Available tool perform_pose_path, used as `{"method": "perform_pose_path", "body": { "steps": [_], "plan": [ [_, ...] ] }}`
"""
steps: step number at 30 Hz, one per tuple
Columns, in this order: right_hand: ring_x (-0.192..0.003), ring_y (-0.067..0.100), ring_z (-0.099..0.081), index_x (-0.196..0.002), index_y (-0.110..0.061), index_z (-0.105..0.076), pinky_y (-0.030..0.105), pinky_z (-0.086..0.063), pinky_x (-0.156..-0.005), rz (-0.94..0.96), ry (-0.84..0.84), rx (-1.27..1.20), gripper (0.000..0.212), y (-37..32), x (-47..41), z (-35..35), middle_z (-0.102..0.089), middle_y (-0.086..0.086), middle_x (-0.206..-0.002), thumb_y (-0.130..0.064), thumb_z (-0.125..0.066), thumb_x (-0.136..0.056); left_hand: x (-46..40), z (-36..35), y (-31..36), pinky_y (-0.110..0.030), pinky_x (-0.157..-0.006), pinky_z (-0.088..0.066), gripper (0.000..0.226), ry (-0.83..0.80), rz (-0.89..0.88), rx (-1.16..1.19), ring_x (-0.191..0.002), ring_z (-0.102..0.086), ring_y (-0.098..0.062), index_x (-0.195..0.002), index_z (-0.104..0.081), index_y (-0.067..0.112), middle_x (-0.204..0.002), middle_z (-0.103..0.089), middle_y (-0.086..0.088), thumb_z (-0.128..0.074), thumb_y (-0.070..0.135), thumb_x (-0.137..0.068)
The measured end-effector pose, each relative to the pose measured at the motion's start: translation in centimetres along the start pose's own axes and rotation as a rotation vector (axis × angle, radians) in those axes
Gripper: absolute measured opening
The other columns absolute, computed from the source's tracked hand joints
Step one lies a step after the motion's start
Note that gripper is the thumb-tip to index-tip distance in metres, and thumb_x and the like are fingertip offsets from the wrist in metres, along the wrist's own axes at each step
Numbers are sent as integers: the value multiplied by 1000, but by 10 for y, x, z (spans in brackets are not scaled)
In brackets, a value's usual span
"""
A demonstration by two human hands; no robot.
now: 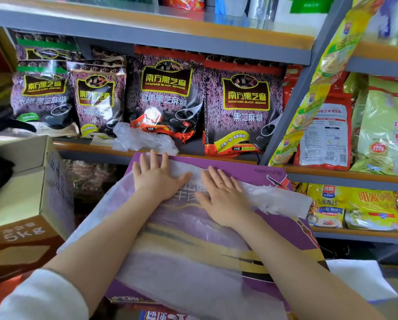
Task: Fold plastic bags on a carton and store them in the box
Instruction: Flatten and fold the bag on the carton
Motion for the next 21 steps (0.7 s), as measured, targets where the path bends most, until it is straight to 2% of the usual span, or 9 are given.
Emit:
{"method": "perform_pose_path", "body": {
  "steps": [2, 6, 8, 9, 12, 14, 18, 19, 21],
  "plan": [
    [-147, 16, 6, -150, -25, 2, 38, 3, -118, -56, -3, 17, 66, 20, 10, 1, 9, -2, -159, -58, -13, -94, -1, 0, -2, -45, -115, 0, 100, -4, 25, 5, -143, 4, -30, -148, -2, 15, -156, 5, -12, -23, 81, -76],
    [-146, 14, 6, -150, -22, 3, 34, 3, -118, -176, -6, 55, 66, 60, 39, 11, 8, -2, -159, -55, -16, -96, 1, 3, -1, -42, -115, 3, 91, 29, 38, -49, -143, 8, -25, -147, 1, 5, -156, 6, -13, -16, 70, -86],
    [-147, 15, -2, -151, -19, -4, 33, -3, -118, -157, 30, 20, 64, 67, 54, 17, -1, 0, -159, -50, -21, -98, 10, 9, 10, -43, -116, 4, 74, 85, -55, -131, -143, 10, -24, -147, 1, 5, -156, 8, -10, -17, 54, -94],
    [-145, 18, -12, -150, -17, -12, 34, -10, -117, -143, 89, -40, 62, 69, 60, 24, -12, 2, -158, -47, -26, -98, 17, 13, 23, -42, -116, 3, 66, 123, -152, -154, -143, 8, -25, -147, 0, 6, -156, 9, -9, -19, 44, -97],
    [-123, 26, -47, -135, -14, -45, 36, -37, -98, -160, 354, -217, 43, 81, 72, 48, -52, 8, -135, -33, -42, -97, 45, 18, 77, -37, -117, -3, 57, 91, -478, 8, -144, -2, -24, -146, -9, 5, -156, 0, -11, -27, 31, -99],
    [-108, 25, -57, -119, -12, -60, 33, -43, -84, -230, 412, -236, 31, 99, 76, 57, -63, 7, -115, -27, -53, -93, 61, 13, 109, -36, -117, -6, 54, -17, -617, 98, -144, -6, -24, -146, -12, 6, -156, -4, -12, -27, 30, -100],
    [-84, 13, -60, -95, -14, -70, 17, -41, -63, -321, 313, -462, 13, 127, 84, 51, -67, -2, -89, -18, -63, -85, 66, -7, 127, -35, -117, -3, 57, -94, -608, 45, -144, -3, -23, -148, -8, 10, -157, -3, -9, -24, 37, -100],
    [-80, 11, -60, -90, -16, -71, 15, -41, -61, -313, 295, -543, 9, 130, 86, 51, -67, -4, -83, -16, -64, -85, 65, -11, 126, -35, -116, -3, 59, -99, -587, 23, -144, -3, -23, -148, -7, 11, -157, -2, -8, -23, 40, -99],
    [-79, 13, -62, -83, -18, -71, 20, -45, -64, -293, 225, -673, 5, 135, 86, 52, -68, -4, -79, -17, -66, -84, 64, -16, 122, -34, -115, -1, 61, -93, -559, -16, -144, -1, -21, -148, -5, 12, -157, 0, -7, -23, 43, -99]
  ]
}}
Point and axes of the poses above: each hand's wrist, its own x-axis away from the middle knuckle, its own z-axis out of the back of the hand, y = z × x, the point moved 3 cm from there along -x, towards the middle knuckle
